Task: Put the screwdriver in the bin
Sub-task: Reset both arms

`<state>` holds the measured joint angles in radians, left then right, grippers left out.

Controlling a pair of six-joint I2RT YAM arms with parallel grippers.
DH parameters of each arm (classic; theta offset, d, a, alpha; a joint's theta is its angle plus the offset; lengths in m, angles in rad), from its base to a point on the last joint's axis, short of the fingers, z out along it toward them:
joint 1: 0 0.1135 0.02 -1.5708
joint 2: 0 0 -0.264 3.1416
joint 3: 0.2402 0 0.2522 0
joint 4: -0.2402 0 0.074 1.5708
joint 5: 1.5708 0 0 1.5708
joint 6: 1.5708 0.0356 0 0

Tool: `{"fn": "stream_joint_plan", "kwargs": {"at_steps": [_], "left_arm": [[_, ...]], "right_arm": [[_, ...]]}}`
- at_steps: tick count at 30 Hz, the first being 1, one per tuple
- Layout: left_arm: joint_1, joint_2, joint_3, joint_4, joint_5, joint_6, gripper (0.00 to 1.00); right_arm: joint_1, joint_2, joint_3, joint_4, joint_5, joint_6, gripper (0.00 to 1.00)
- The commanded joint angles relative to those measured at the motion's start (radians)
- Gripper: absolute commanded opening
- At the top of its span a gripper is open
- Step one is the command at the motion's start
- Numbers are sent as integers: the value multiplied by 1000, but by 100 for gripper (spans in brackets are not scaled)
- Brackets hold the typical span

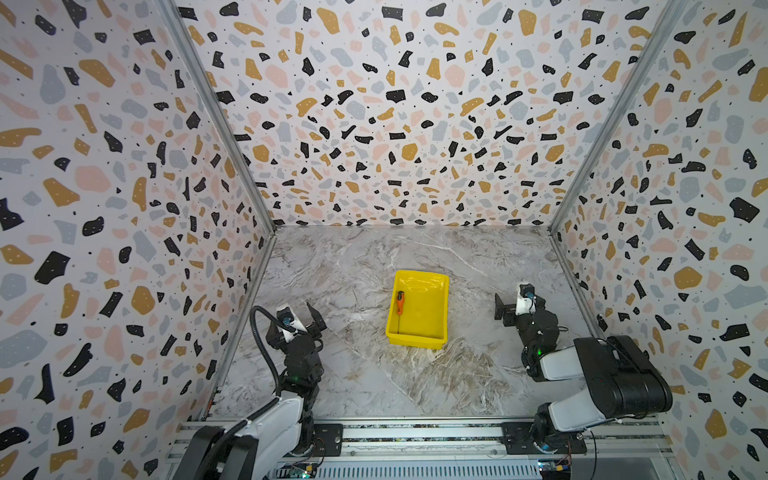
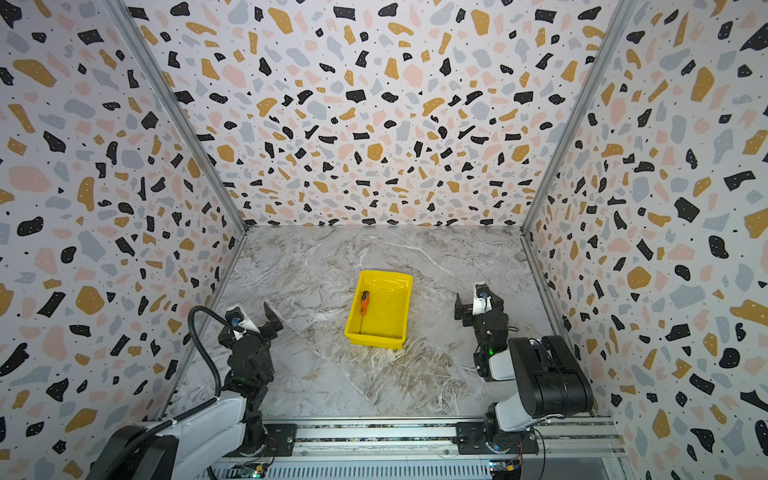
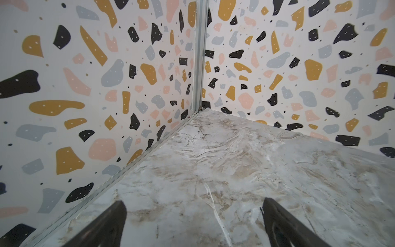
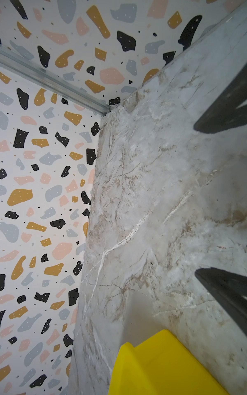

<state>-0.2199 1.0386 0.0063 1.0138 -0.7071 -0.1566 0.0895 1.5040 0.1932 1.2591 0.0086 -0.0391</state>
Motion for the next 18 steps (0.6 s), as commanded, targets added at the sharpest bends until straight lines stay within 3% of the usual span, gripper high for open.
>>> {"fn": "stream_joint_plan", "kwargs": {"at_steps": [1,2,4,5,7,9,13,18], "left_arm": [[2,176,6,287,-74,16,100],[2,223,29,305,-54,47,100],[1,234,144,60,42,56,100],[3,253,169,52,58,64,100],[-4,297,159,129,57,86,100],[-2,257,152,86,85,79,100],[7,325,93,260,117,92,100],[10,313,100,228,123,91,100]], "right_arm": [[-3,-14,9,-6,-9,0,99],[-3,-14,10,-6,-10,0,99],[-2,-15,9,-6,-10,-1,99],[-4,-14,9,-6,-12,0,99],[-5,-14,9,-7,-12,0,99],[-4,-14,10,-8,-13,0,99],[-5,-14,11,-9,-15,1,99],[-13,-12,16,-13,-26,9,99]]}}
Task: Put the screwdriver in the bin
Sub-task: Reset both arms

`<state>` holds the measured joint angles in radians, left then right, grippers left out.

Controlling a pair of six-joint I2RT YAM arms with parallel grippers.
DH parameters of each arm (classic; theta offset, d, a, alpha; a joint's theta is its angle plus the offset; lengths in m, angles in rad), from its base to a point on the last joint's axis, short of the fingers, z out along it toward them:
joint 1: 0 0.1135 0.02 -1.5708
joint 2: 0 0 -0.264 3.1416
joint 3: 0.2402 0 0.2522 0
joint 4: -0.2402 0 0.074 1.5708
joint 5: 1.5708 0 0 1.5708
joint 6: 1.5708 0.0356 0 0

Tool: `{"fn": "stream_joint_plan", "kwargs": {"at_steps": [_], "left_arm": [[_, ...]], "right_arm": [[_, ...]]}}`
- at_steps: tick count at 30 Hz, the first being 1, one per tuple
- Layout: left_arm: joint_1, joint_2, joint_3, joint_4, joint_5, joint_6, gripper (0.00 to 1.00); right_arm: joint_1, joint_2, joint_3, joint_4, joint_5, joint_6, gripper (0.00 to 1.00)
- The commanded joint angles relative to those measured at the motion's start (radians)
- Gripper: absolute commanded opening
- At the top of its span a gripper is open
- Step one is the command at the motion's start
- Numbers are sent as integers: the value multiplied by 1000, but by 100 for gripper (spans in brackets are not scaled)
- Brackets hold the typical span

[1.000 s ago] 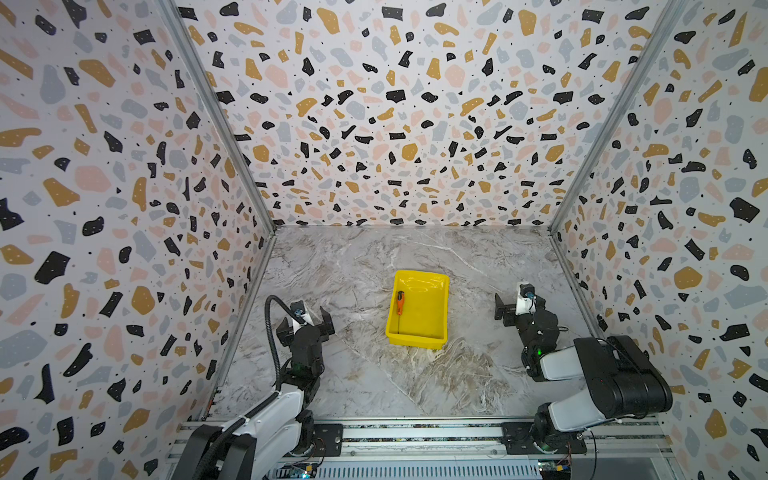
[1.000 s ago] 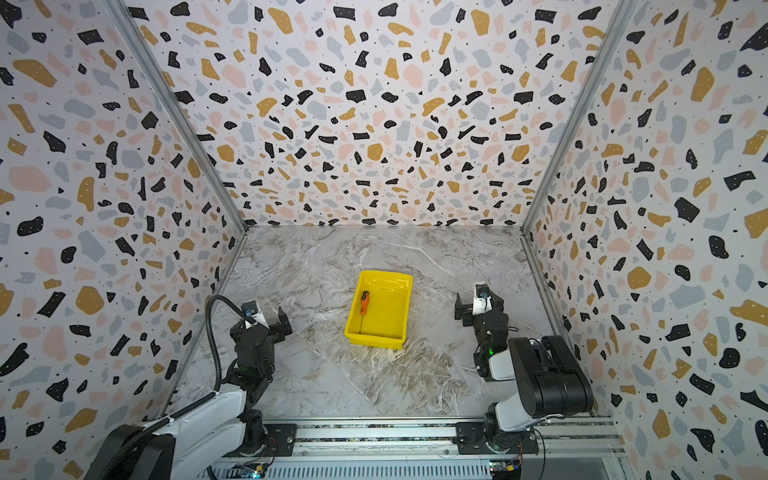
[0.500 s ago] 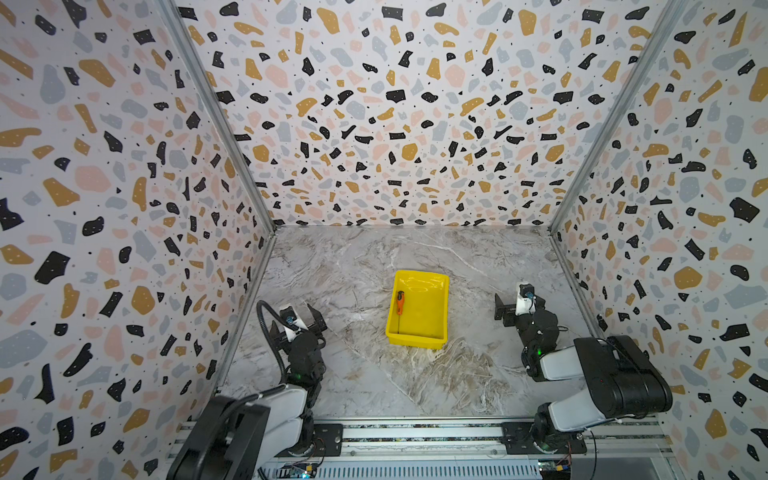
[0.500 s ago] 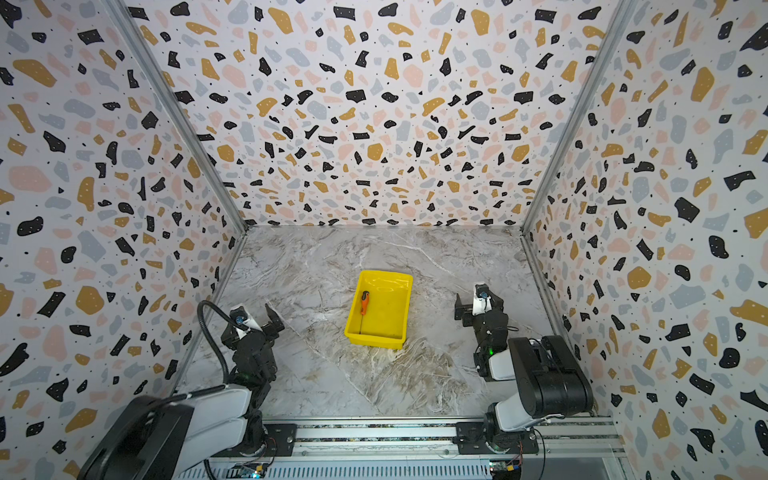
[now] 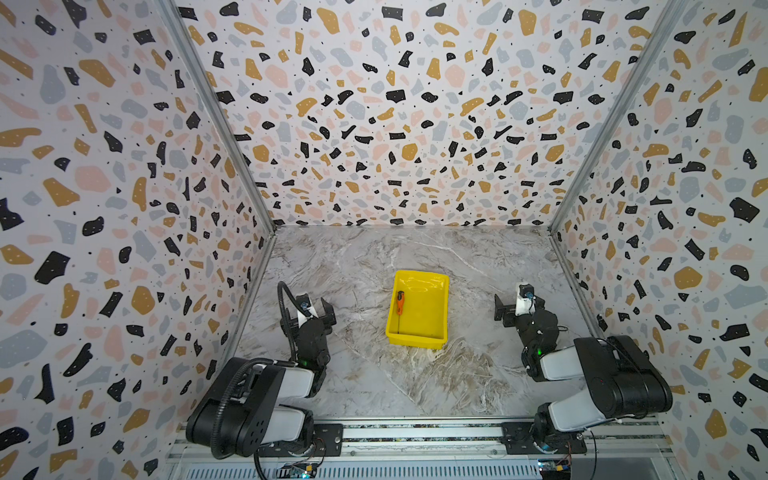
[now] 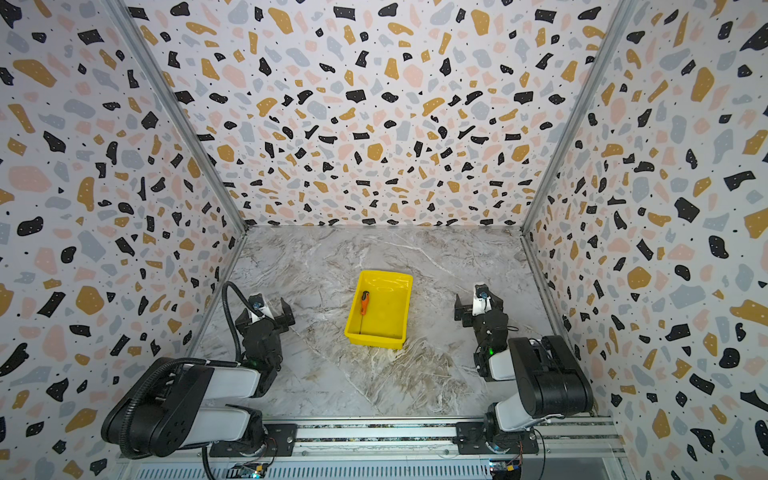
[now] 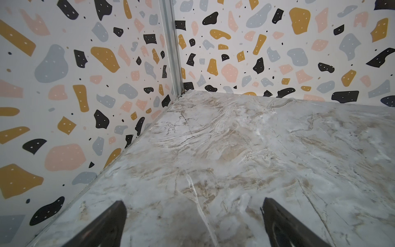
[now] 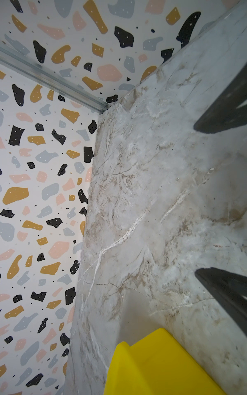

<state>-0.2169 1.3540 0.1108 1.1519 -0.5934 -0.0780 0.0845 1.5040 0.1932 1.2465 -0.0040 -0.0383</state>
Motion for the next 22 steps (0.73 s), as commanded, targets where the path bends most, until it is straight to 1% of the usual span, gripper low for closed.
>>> {"fn": "stream_joint_plan", "kwargs": {"at_steps": [1,18,22], "left_arm": [[7,-6,-6,86,12,12,100],[7,-10,-5,78,13,10,100],[7,-11,-6,78,14,10,100]], "right_arm": [[-11,-13,18,-5,-21,11,99],[-16,-8,29,-21,-31,5,99],[-9,-14,15,-4,-13,3,99]]}}
